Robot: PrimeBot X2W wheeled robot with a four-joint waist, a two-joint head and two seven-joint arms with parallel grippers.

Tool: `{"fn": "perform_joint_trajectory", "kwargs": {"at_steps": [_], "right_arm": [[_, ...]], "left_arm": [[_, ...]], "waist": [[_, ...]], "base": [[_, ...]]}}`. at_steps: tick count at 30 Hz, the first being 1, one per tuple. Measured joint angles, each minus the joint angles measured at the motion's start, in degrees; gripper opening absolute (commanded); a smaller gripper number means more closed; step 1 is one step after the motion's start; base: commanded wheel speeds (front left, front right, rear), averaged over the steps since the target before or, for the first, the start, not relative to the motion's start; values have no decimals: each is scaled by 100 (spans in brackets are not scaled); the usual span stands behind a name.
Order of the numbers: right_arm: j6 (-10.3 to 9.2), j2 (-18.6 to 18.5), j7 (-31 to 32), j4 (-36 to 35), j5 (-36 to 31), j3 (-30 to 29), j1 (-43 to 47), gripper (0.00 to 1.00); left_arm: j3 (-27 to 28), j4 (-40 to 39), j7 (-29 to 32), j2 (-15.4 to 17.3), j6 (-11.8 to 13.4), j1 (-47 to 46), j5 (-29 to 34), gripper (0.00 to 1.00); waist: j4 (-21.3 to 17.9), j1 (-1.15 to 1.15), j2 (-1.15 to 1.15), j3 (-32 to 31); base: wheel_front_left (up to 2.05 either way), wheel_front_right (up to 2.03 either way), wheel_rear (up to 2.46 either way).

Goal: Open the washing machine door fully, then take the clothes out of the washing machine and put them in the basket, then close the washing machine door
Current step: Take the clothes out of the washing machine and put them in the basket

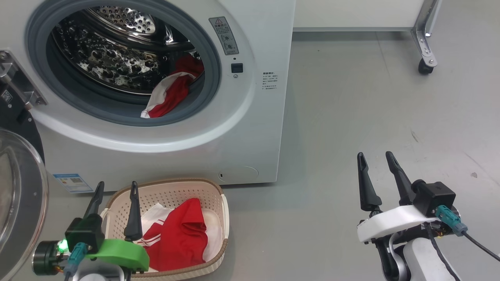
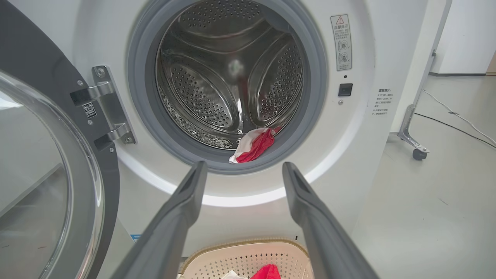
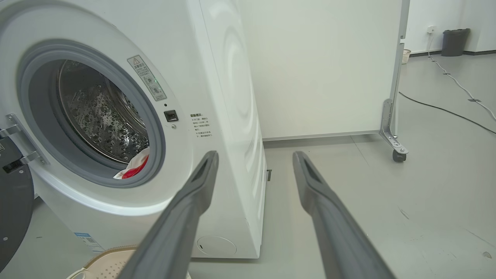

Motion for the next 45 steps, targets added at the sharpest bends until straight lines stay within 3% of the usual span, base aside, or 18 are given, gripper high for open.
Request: {"fn": "perform_joint_trajectory", "kwargs": {"at_steps": [31,45], "right_arm": [[0,3,0,-16,0,1,0,100],[-1,11,1,-226,-9,169,-14,100]], "left_arm": [[-14,-89,0,-2,0,42,7,100],[63,-431,65,137,2,26,44,100]], "waist": [[22,0,0,59],[-61,0,0,645]], "base": [[0,0,0],[0,0,0]]}}
